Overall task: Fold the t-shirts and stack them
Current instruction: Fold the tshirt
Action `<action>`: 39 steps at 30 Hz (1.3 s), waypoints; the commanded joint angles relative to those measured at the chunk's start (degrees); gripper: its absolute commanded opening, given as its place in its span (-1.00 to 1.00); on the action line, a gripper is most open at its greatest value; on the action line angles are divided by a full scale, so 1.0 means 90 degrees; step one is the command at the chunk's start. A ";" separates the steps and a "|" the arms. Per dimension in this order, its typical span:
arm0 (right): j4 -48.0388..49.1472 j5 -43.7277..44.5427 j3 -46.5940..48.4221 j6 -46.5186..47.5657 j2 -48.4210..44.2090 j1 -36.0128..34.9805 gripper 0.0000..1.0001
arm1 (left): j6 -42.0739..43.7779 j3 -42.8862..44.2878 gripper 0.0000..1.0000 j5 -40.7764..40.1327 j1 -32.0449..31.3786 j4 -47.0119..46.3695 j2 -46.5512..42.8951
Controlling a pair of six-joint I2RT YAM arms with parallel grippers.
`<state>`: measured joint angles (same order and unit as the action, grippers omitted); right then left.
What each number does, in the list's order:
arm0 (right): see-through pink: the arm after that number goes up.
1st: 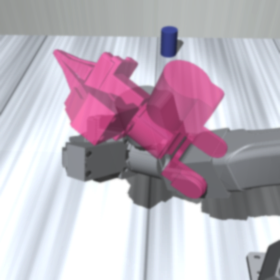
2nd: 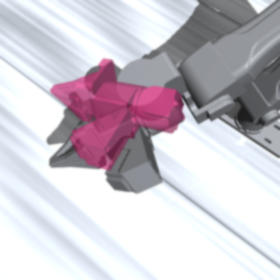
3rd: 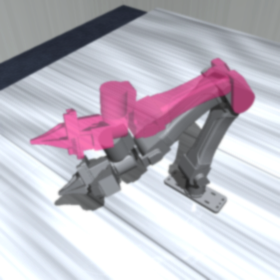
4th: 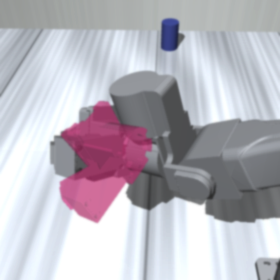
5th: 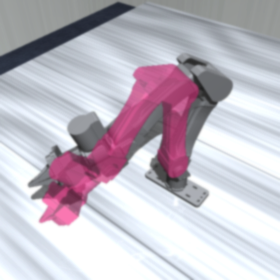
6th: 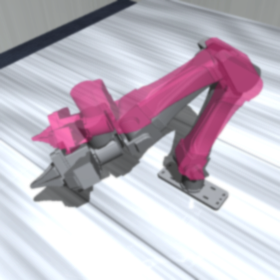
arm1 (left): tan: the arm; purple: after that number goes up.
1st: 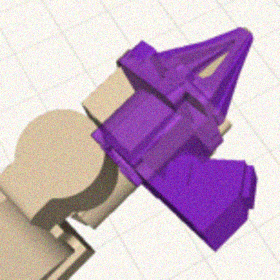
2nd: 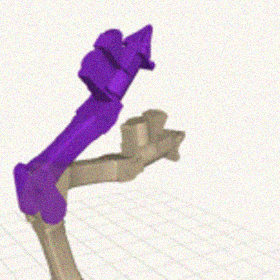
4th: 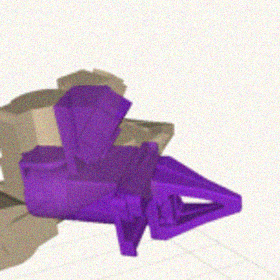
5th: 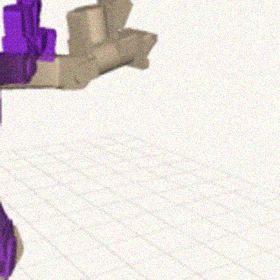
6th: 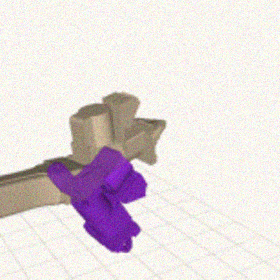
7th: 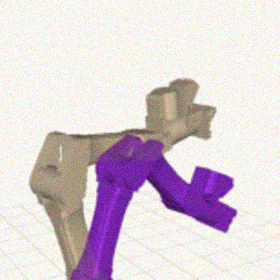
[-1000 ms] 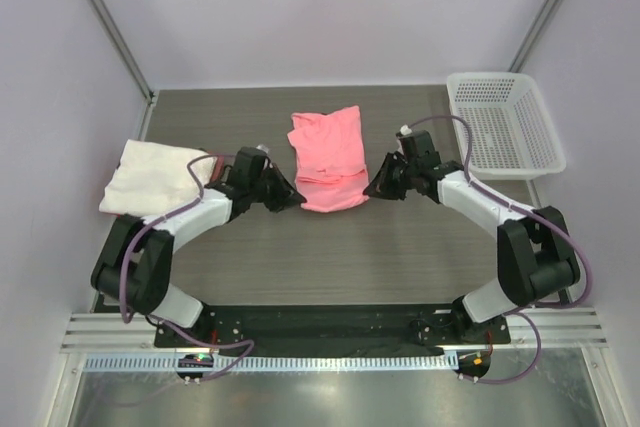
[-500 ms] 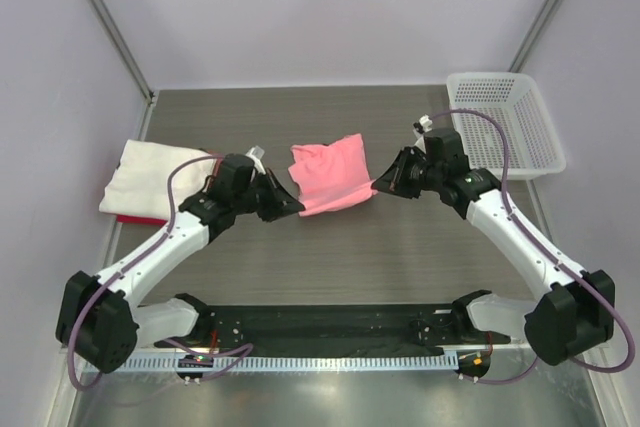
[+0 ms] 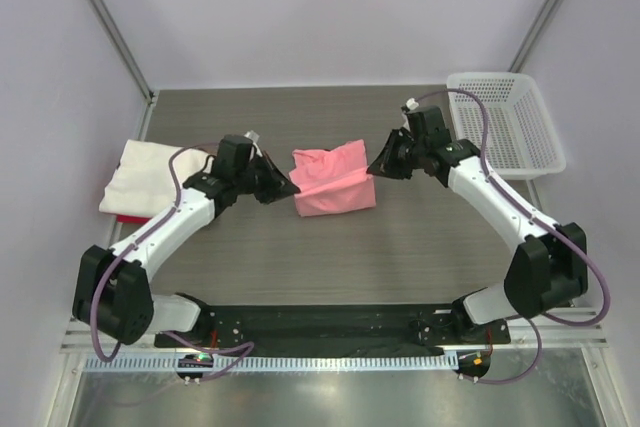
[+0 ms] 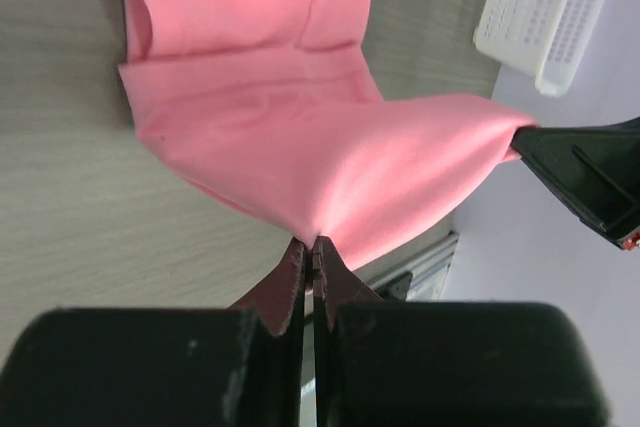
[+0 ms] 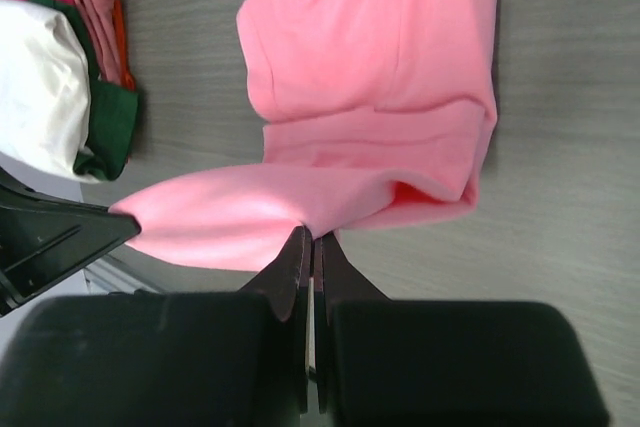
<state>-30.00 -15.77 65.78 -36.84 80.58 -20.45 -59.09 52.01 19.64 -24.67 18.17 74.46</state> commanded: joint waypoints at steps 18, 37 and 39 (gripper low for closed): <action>0.0705 0.0053 0.4145 0.0061 0.4288 0.0777 -0.97 | 0.0569 0.4463 -1.00 0.0562 0.1227 -0.0311 0.4557; 0.2561 -0.0221 0.1530 0.0324 0.3528 0.0866 0.24 | 0.3284 0.3823 0.66 -0.4104 0.0915 0.2697 0.2978; 0.2698 -0.0220 0.1227 0.0178 0.3460 0.0866 0.13 | 0.3518 0.3431 0.58 -0.4709 0.0827 0.2697 0.2977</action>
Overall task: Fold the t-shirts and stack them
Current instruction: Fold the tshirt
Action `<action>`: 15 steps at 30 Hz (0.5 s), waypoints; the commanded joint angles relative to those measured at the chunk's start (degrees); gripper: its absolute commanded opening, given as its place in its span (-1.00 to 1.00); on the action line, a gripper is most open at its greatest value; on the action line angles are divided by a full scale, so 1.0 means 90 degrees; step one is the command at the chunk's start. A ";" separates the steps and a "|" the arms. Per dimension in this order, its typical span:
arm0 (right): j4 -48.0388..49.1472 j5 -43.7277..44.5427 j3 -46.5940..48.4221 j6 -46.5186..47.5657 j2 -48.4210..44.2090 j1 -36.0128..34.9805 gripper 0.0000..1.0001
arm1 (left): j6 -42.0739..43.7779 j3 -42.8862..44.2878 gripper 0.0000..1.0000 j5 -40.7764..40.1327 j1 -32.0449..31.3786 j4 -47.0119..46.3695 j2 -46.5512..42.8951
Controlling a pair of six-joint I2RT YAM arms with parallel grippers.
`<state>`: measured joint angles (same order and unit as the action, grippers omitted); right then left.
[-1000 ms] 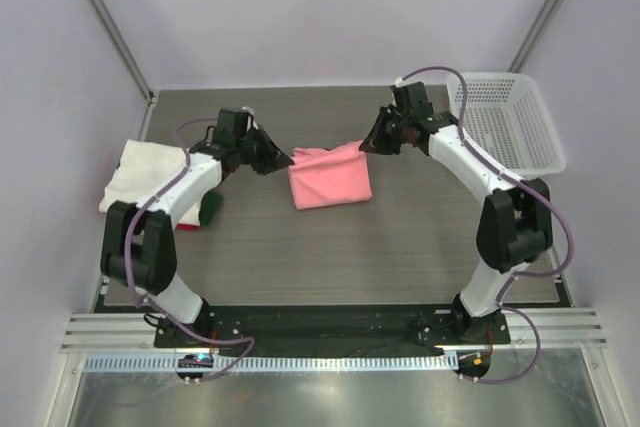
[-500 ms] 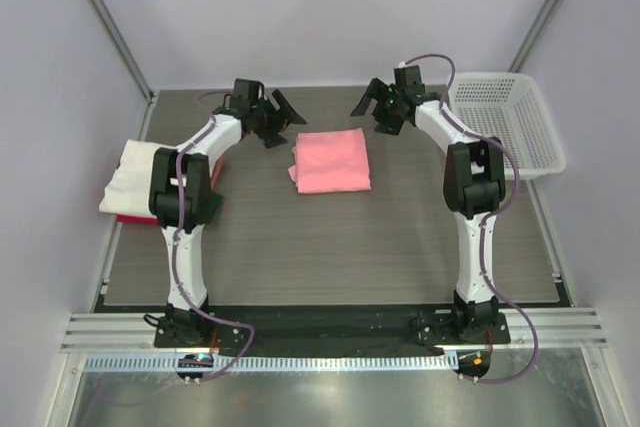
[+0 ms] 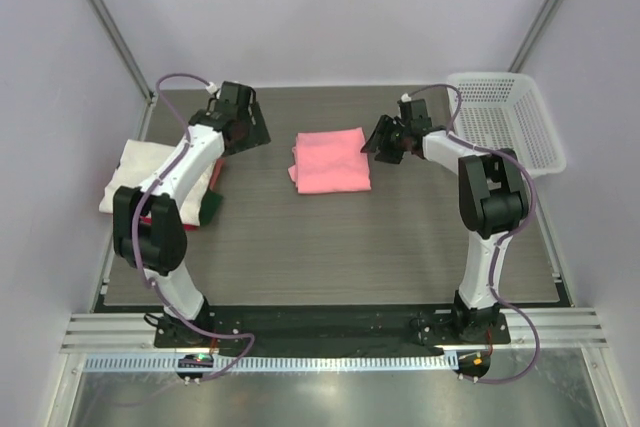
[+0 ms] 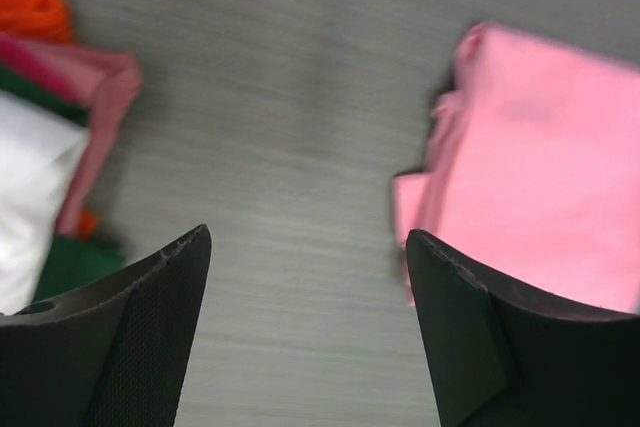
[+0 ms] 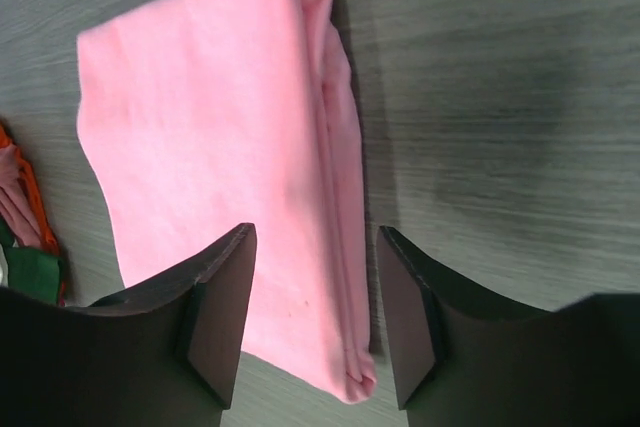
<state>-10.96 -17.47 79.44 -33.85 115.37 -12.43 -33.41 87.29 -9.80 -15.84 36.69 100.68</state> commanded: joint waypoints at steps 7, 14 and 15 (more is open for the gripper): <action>0.0769 -0.0041 -0.0584 -0.0224 -0.0505 -0.0026 -0.03 | 0.1290 0.0027 0.33 -0.3789 -0.0877 0.1469 0.1321; 0.0963 -0.0040 -0.0750 -0.0224 -0.0515 -0.0006 -0.05 | 0.1017 0.0593 0.21 -0.4749 -0.0829 0.2016 0.2405; 0.0964 -0.0070 -0.0760 -0.0233 -0.0505 0.0004 -0.06 | 0.0939 0.0701 0.19 -0.4867 -0.0828 0.2114 0.2726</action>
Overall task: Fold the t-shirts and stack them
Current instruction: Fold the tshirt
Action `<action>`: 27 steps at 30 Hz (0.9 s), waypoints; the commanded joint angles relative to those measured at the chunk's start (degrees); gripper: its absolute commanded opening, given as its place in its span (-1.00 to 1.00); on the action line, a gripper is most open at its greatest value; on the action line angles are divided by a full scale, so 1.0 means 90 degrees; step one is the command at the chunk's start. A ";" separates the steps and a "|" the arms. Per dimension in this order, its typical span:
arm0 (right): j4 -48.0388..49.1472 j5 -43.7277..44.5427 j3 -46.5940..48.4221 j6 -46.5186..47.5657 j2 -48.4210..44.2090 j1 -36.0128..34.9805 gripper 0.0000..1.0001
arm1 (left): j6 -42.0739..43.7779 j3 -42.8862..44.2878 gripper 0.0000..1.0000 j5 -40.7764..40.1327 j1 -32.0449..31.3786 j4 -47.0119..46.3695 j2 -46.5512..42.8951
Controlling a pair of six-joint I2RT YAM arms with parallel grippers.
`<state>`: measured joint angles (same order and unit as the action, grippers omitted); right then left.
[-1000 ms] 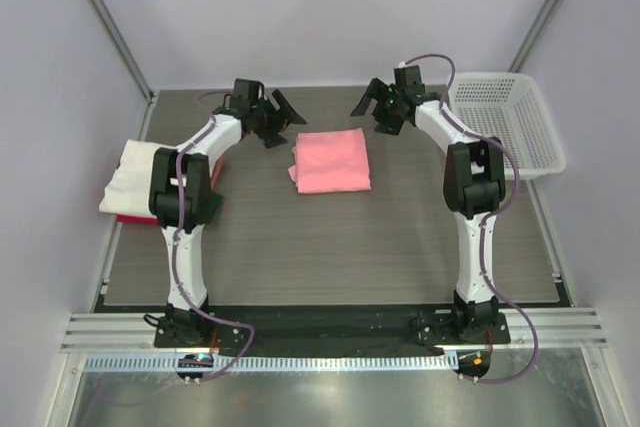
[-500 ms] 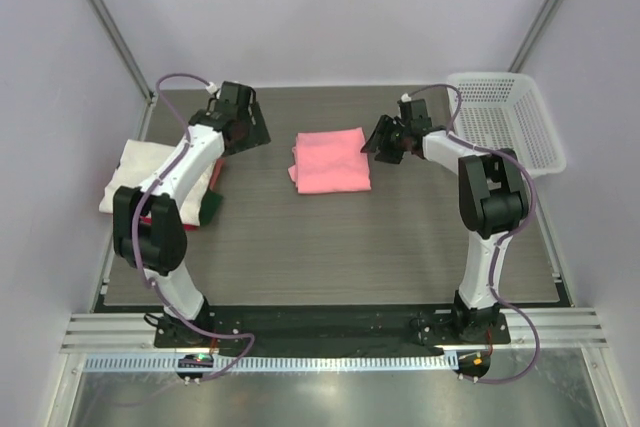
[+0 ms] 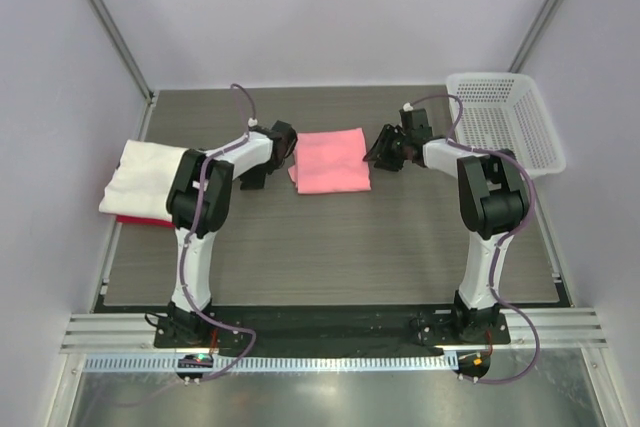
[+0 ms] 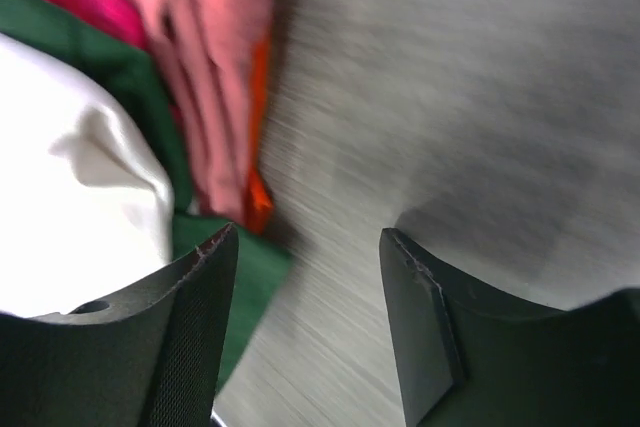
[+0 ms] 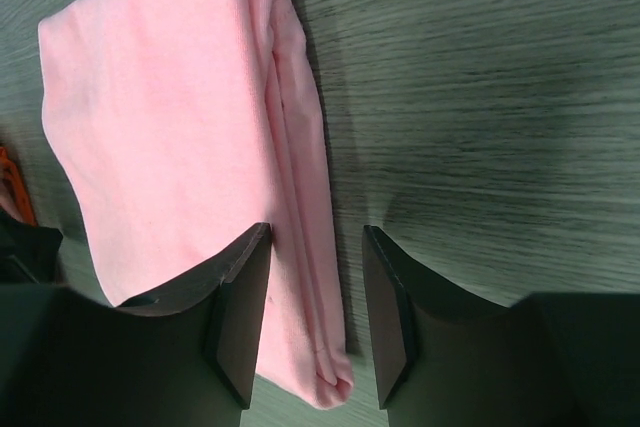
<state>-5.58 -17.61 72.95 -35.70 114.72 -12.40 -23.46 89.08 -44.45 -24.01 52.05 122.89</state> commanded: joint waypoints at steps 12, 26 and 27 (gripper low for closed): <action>0.0572 -0.0104 -0.0234 -0.0066 -0.0412 0.0021 -0.08 | -0.0216 0.0747 0.26 -0.1508 0.0694 0.0076 0.1131; 0.0552 -0.0046 -0.0273 -0.0017 -0.0295 0.0060 0.07 | -0.0351 0.1779 -1.00 -0.0327 0.0276 0.0280 0.1160; 0.0562 -0.0055 -0.0283 -0.0008 -0.0305 0.0079 0.08 | -0.0410 0.1956 -1.00 -0.0200 0.0130 0.0368 0.1247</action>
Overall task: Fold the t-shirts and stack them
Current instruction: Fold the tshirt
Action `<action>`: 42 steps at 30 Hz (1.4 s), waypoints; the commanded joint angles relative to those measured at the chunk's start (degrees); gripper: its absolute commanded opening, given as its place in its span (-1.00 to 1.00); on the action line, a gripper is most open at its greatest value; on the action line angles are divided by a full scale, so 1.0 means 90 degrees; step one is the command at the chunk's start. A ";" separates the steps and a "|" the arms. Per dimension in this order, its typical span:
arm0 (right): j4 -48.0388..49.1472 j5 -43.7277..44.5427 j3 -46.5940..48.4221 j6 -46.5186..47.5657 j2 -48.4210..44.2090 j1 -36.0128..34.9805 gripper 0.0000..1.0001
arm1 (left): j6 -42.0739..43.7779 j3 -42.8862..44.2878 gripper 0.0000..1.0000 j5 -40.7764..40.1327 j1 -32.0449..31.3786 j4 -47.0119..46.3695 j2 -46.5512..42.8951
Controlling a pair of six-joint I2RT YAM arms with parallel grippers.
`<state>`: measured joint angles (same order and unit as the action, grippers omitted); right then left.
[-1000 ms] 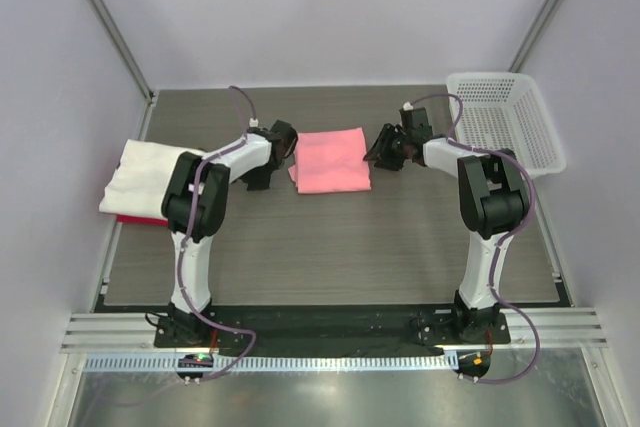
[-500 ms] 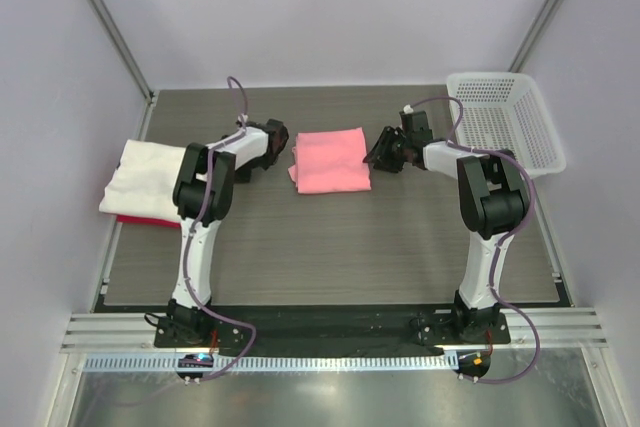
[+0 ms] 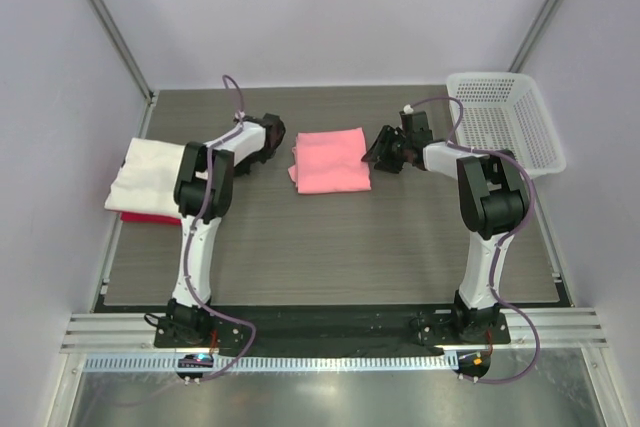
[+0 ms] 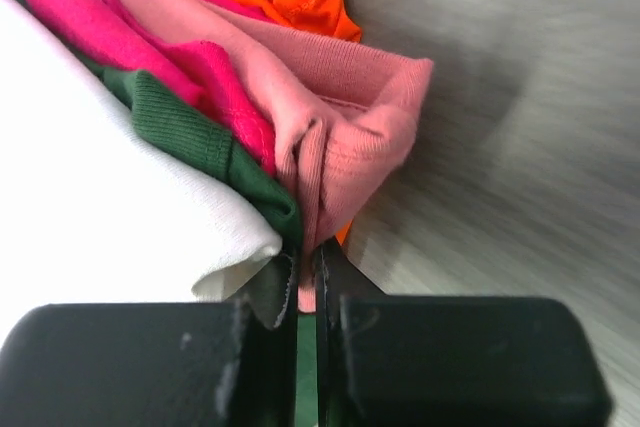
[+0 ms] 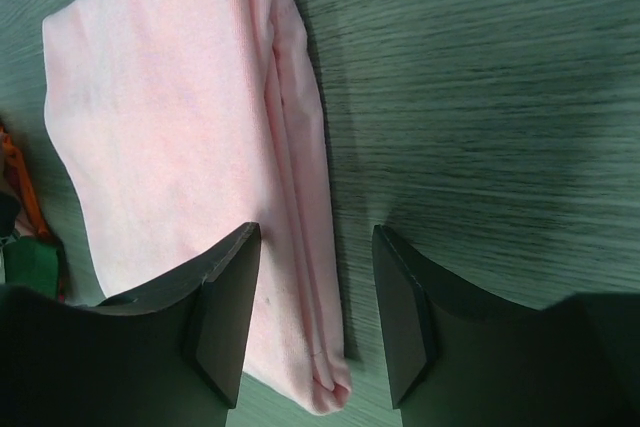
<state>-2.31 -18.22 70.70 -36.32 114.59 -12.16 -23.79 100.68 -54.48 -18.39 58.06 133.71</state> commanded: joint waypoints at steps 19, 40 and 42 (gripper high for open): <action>0.0452 -0.0827 0.0874 -0.0437 0.0851 0.0199 0.33 | -0.1105 0.0651 0.87 0.4488 -0.0935 -0.1829 -0.1389; -0.0291 -0.0134 0.1637 -0.0350 0.1555 -0.0123 -0.10 | -0.2737 -0.0689 0.35 0.6786 -0.0291 -0.4224 -0.0726; -0.0291 -0.0085 0.1666 -0.0369 0.1604 -0.0143 -0.14 | -0.2786 -0.0650 0.20 0.6834 -0.0242 -0.4351 -0.0570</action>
<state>-1.43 -22.48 85.23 -40.56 126.43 -12.78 -46.70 95.50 5.06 -21.45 23.05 125.93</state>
